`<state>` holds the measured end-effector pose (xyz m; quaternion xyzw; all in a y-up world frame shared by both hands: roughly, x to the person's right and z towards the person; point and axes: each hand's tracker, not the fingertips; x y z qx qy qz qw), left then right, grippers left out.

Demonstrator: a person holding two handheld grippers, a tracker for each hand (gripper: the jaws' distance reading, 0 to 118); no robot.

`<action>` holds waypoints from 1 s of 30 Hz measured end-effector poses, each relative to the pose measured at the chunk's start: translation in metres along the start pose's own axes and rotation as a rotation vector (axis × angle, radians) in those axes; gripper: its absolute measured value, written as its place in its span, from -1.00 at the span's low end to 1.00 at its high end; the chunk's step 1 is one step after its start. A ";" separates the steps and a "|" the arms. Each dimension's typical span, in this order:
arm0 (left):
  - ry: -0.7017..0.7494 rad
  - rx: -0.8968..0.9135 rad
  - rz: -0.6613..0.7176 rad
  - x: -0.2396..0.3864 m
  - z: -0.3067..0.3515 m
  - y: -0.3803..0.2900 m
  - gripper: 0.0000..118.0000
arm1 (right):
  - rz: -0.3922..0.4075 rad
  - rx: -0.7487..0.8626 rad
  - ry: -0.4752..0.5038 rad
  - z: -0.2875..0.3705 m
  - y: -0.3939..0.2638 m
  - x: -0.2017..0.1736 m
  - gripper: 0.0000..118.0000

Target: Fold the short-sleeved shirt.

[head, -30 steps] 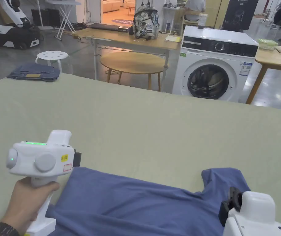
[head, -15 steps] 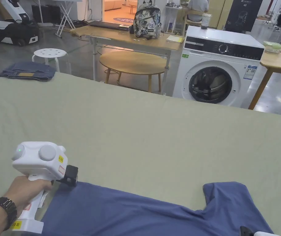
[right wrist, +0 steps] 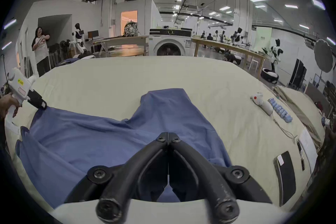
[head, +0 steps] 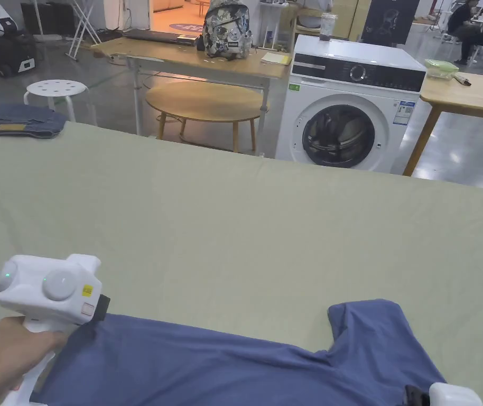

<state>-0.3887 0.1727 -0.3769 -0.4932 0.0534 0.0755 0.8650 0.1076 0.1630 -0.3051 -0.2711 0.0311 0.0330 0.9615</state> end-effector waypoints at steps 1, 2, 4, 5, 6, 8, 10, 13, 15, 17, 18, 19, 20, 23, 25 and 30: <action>-0.010 0.017 0.008 -0.002 0.006 0.000 -1.00 | -0.002 -0.012 0.004 -0.003 0.006 0.005 -1.00; -0.018 0.049 0.003 -0.003 0.015 0.000 -1.00 | -0.006 -0.026 0.007 -0.008 0.014 0.012 -1.00; -0.010 0.083 -0.021 -0.004 0.023 0.002 -1.00 | 0.005 -0.093 0.008 -0.024 0.032 0.025 -1.00; -0.016 0.104 -0.023 -0.006 0.027 0.004 -1.00 | -0.002 -0.098 0.000 -0.033 0.042 0.032 -0.91; -0.030 0.115 -0.026 -0.007 0.033 0.005 -1.00 | 0.012 -0.141 0.000 -0.047 0.051 0.041 -0.64; -0.025 0.138 -0.028 -0.007 0.038 0.005 -1.00 | 0.024 -0.243 0.012 -0.074 0.067 0.054 0.00; -0.029 0.152 -0.028 -0.008 0.040 0.005 -1.00 | 0.024 -0.337 0.039 -0.107 0.077 0.066 0.42; -0.034 0.163 -0.024 -0.008 0.042 0.001 -1.00 | 0.062 -0.407 0.013 -0.145 0.083 0.075 0.42; -0.029 0.163 -0.024 -0.011 0.040 0.002 -1.00 | 0.077 -0.464 0.019 -0.168 0.079 0.082 0.42; -0.026 0.163 -0.022 -0.009 0.041 -0.003 -1.00 | 0.085 -0.534 0.031 -0.186 0.075 0.082 0.41; -0.029 0.157 -0.016 -0.011 0.040 -0.003 -1.00 | 0.067 -0.558 0.046 -0.188 0.073 0.081 0.29; -0.029 0.153 -0.010 -0.014 0.038 -0.003 -1.00 | 0.047 -0.578 0.067 -0.191 0.070 0.080 0.24; -0.029 0.153 -0.007 -0.011 0.040 -0.007 -1.00 | 0.039 -0.573 0.067 -0.192 0.069 0.079 0.23; -0.027 0.148 -0.006 -0.011 0.041 -0.008 -1.00 | 0.043 -0.544 0.037 -0.187 0.069 0.079 0.14; -0.024 0.149 -0.010 -0.009 0.043 -0.011 -1.00 | 0.053 -0.516 0.023 -0.182 0.071 0.080 -0.50; -0.031 0.162 -0.006 -0.006 0.054 -0.017 -1.00 | 0.018 -0.452 0.050 -0.151 0.073 0.083 -1.00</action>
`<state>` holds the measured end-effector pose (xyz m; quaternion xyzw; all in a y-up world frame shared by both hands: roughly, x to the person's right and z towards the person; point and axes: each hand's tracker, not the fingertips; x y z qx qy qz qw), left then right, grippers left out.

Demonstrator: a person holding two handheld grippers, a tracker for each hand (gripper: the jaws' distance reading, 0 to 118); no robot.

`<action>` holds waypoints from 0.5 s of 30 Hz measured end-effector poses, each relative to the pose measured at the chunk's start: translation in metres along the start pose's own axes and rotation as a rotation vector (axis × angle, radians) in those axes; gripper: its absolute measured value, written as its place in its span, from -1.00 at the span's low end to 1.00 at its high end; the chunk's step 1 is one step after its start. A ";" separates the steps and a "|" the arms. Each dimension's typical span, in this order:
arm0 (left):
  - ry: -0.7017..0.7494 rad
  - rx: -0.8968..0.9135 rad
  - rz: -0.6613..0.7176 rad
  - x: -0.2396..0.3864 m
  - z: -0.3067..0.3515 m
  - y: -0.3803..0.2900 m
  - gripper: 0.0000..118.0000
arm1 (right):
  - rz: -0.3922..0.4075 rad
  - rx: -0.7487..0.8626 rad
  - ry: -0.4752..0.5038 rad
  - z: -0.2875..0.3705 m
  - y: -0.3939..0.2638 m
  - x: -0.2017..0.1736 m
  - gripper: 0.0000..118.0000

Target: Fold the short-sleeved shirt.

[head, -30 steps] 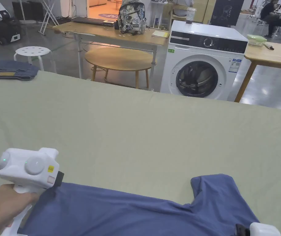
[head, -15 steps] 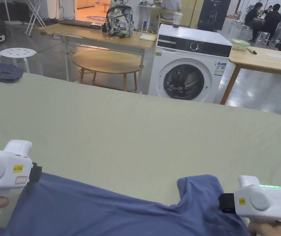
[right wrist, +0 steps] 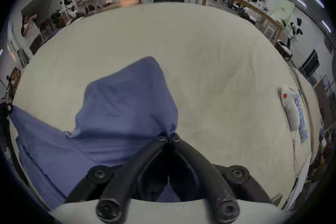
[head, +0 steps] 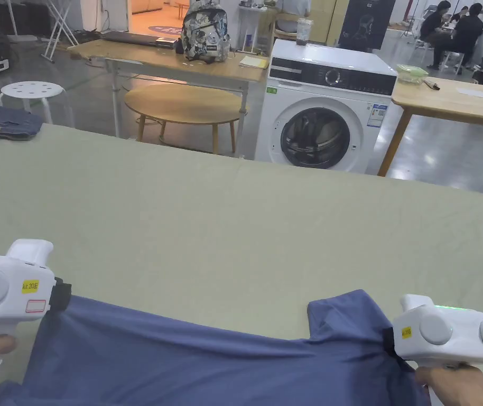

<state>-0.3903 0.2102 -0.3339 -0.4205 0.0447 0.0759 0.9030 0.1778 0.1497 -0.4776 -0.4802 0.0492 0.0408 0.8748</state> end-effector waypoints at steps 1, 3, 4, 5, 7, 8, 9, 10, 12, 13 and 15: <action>-0.001 0.005 -0.003 0.000 0.004 -0.001 -1.00 | -0.002 0.032 0.002 0.011 -0.004 0.001 -1.00; -0.003 0.015 -0.007 0.001 0.014 -0.005 -1.00 | 0.003 0.080 -0.002 0.033 -0.012 0.002 -1.00; -0.002 0.022 -0.006 0.000 0.019 -0.008 -1.00 | -0.003 0.106 0.001 0.042 -0.014 0.003 -1.00; -0.002 0.027 -0.003 -0.001 0.024 -0.011 -1.00 | -0.008 0.123 0.008 0.052 -0.018 0.004 -1.00; -0.005 0.044 0.009 -0.001 0.042 -0.019 -1.00 | -0.006 0.155 0.013 0.079 -0.031 0.007 -1.00; -0.006 0.052 0.015 -0.002 0.047 -0.023 -1.00 | -0.004 0.169 0.009 0.088 -0.034 0.007 -1.00; -0.010 0.061 0.023 -0.004 0.055 -0.027 -1.00 | -0.003 0.185 0.006 0.101 -0.041 0.008 -1.00; -0.015 0.069 0.032 -0.008 0.062 -0.031 -1.00 | -0.001 0.198 0.009 0.113 -0.048 0.009 -1.00; -0.030 0.086 0.041 -0.012 0.076 -0.040 -1.00 | 0.000 0.222 0.010 0.135 -0.060 0.009 -1.00; -0.032 0.092 0.046 -0.013 0.083 -0.046 -1.00 | 0.004 0.234 0.012 0.146 -0.068 0.010 -1.00; -0.041 0.109 0.054 -0.018 0.095 -0.054 -1.00 | 0.006 0.238 0.012 0.161 -0.081 0.011 -1.00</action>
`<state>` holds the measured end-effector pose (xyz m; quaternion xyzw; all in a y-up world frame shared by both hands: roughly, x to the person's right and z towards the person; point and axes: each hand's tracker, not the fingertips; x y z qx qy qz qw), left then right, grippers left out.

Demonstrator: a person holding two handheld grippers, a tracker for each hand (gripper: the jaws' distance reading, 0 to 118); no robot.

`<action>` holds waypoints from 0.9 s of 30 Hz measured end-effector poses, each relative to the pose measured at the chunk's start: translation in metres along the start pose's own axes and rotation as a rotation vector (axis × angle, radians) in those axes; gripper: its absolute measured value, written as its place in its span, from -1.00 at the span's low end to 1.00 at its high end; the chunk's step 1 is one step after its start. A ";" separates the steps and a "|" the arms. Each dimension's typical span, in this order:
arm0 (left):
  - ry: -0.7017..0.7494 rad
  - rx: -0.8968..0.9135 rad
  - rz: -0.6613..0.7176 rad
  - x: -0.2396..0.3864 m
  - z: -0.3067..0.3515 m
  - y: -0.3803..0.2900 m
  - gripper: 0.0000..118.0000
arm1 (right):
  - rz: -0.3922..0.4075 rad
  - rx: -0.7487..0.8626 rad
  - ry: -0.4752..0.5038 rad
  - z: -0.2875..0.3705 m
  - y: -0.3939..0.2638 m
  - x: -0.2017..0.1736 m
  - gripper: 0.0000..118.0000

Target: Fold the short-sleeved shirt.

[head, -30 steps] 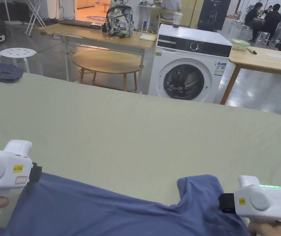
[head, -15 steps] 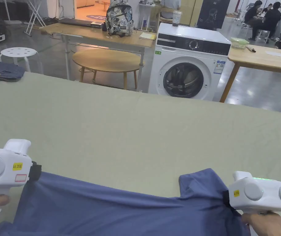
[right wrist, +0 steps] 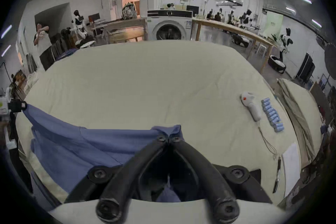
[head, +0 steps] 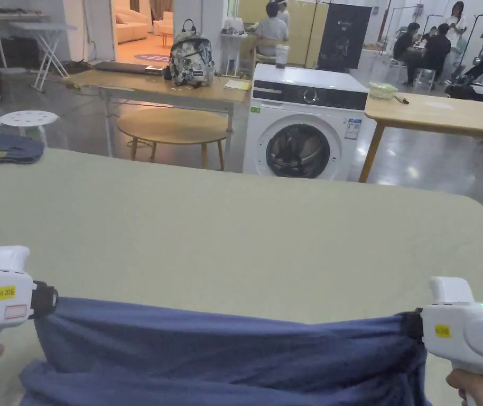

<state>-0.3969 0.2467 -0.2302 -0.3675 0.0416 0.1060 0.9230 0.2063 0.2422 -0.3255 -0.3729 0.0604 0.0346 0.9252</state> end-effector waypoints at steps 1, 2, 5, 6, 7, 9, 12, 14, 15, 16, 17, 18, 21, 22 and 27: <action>-0.008 0.004 0.005 -0.002 0.007 -0.005 -1.00 | 0.000 0.007 -0.001 0.008 -0.006 0.000 -1.00; -0.012 0.005 0.007 -0.002 0.012 -0.009 -1.00 | 0.003 0.011 0.001 0.015 -0.012 0.000 -1.00; -0.021 0.008 0.006 -0.005 0.028 -0.025 -1.00 | 0.012 0.008 -0.008 0.036 -0.035 -0.003 -1.00; -0.023 0.007 0.003 -0.005 0.033 -0.032 -1.00 | 0.016 0.002 -0.012 0.042 -0.044 -0.006 -1.00; -0.025 0.003 -0.001 -0.006 0.036 -0.039 -1.00 | 0.020 -0.009 -0.020 0.047 -0.053 -0.006 -1.00; -0.023 -0.011 -0.017 -0.007 0.042 -0.052 -1.00 | 0.017 -0.016 -0.029 0.055 -0.069 -0.008 -1.00; -0.020 -0.026 -0.034 -0.008 0.048 -0.073 -1.00 | 0.035 -0.043 -0.042 0.063 -0.094 -0.012 -1.00; -0.011 -0.041 -0.050 -0.008 0.050 -0.086 -1.00 | 0.053 -0.064 -0.056 0.063 -0.109 -0.013 -1.00; -0.003 -0.054 -0.060 -0.010 0.049 -0.092 -1.00 | 0.062 -0.081 -0.068 0.063 -0.116 -0.014 -1.00; 0.000 -0.074 -0.068 -0.011 0.046 -0.099 -1.00 | 0.074 -0.100 -0.076 0.061 -0.124 -0.016 -1.00; 0.003 -0.090 -0.072 -0.012 0.044 -0.104 -1.00 | 0.079 -0.112 -0.079 0.062 -0.128 -0.018 -1.00; 0.010 -0.110 -0.074 -0.013 0.041 -0.110 -1.00 | 0.086 -0.139 -0.086 0.059 -0.134 -0.019 -1.00; 0.033 -0.194 -0.075 -0.017 0.025 -0.127 -1.00 | 0.103 -0.227 -0.096 0.045 -0.153 -0.020 -1.00; 0.037 -0.227 -0.073 -0.018 0.019 -0.132 -1.00 | 0.098 -0.234 -0.096 0.039 -0.159 -0.021 -1.00; 0.069 -0.304 -0.086 -0.018 -0.004 -0.143 -1.00 | 0.090 -0.293 -0.099 0.016 -0.174 -0.018 -1.00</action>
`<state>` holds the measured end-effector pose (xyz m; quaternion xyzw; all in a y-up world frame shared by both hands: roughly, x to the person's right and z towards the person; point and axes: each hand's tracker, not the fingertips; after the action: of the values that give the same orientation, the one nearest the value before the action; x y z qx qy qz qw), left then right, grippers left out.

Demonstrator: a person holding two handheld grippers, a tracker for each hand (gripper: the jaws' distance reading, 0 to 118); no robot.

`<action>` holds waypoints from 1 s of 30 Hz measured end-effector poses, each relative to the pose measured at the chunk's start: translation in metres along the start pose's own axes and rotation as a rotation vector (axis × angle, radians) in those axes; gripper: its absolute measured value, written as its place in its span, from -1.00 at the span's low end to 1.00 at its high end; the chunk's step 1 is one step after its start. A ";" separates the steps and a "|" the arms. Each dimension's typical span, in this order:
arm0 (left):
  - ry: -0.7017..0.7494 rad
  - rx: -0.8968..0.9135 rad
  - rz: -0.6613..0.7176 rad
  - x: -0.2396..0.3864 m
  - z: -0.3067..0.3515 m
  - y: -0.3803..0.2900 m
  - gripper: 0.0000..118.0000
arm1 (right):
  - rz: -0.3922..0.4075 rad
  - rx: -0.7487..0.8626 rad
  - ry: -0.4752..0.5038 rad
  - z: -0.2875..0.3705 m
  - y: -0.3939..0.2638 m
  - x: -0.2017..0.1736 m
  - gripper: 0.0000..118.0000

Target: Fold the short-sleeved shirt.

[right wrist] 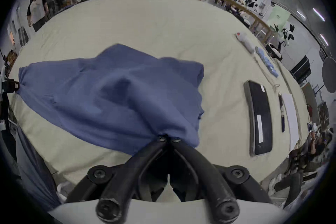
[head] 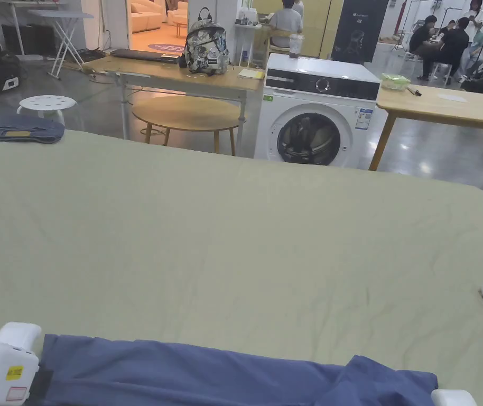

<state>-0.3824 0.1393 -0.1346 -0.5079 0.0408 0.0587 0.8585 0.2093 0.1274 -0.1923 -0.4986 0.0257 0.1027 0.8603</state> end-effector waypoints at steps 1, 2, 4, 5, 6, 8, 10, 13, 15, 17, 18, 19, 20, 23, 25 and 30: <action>0.005 -0.001 0.002 0.001 -0.001 0.001 -1.00 | -0.003 -0.004 0.002 -0.004 0.001 0.000 -1.00; 0.010 -0.005 0.005 0.002 -0.002 0.002 -1.00 | -0.005 -0.006 0.002 -0.005 0.001 0.001 -1.00; 0.021 -0.023 0.004 0.005 -0.003 0.006 -1.00 | -0.008 -0.010 0.001 -0.008 0.003 0.000 -1.00; 0.024 -0.028 -0.001 0.005 -0.003 0.007 -1.00 | -0.008 -0.010 0.001 -0.009 0.004 -0.001 -1.00; 0.026 -0.030 -0.006 0.006 -0.002 0.009 -1.00 | -0.005 -0.011 0.000 -0.009 0.005 -0.001 -1.00; 0.025 -0.031 -0.004 0.007 0.004 0.011 -0.99 | 0.000 -0.016 -0.002 -0.005 0.008 0.000 -0.92; 0.005 0.004 0.034 0.009 0.017 0.015 -0.94 | -0.014 -0.011 0.004 0.008 0.013 0.002 -0.81; -0.015 0.111 0.060 0.012 0.034 0.026 -0.51 | -0.032 0.065 -0.051 0.028 0.024 0.000 0.33; -0.029 0.190 0.043 0.021 0.047 0.035 -0.28 | -0.032 0.143 -0.073 0.044 0.035 -0.008 0.47; -0.027 0.277 0.015 0.031 0.056 0.043 -0.28 | -0.043 0.210 -0.081 0.055 0.046 -0.014 0.47; -0.023 0.326 0.002 0.038 0.062 0.048 -0.28 | -0.063 0.277 -0.074 0.060 0.053 -0.019 0.47; -0.024 0.379 -0.010 0.046 0.067 0.052 -0.28 | -0.087 0.350 -0.061 0.064 0.058 -0.024 0.47; -0.022 0.425 -0.019 0.051 0.068 0.054 -0.28 | -0.102 0.393 -0.062 0.068 0.061 -0.029 0.47; 0.025 0.591 -0.046 0.073 0.079 0.062 -0.28 | -0.138 0.586 -0.028 0.081 0.073 -0.052 0.47; 0.032 0.688 -0.041 0.086 0.082 0.066 -0.28 | -0.147 0.709 -0.029 0.089 0.079 -0.071 0.47; 0.085 0.893 -0.074 0.117 0.096 0.064 -0.30 | -0.187 0.897 -0.012 0.104 0.090 -0.102 -0.12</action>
<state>-0.2746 0.2613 -0.1595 -0.0905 0.0791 -0.0162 0.9926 0.0850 0.2448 -0.2014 -0.0763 0.0175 0.0064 0.9969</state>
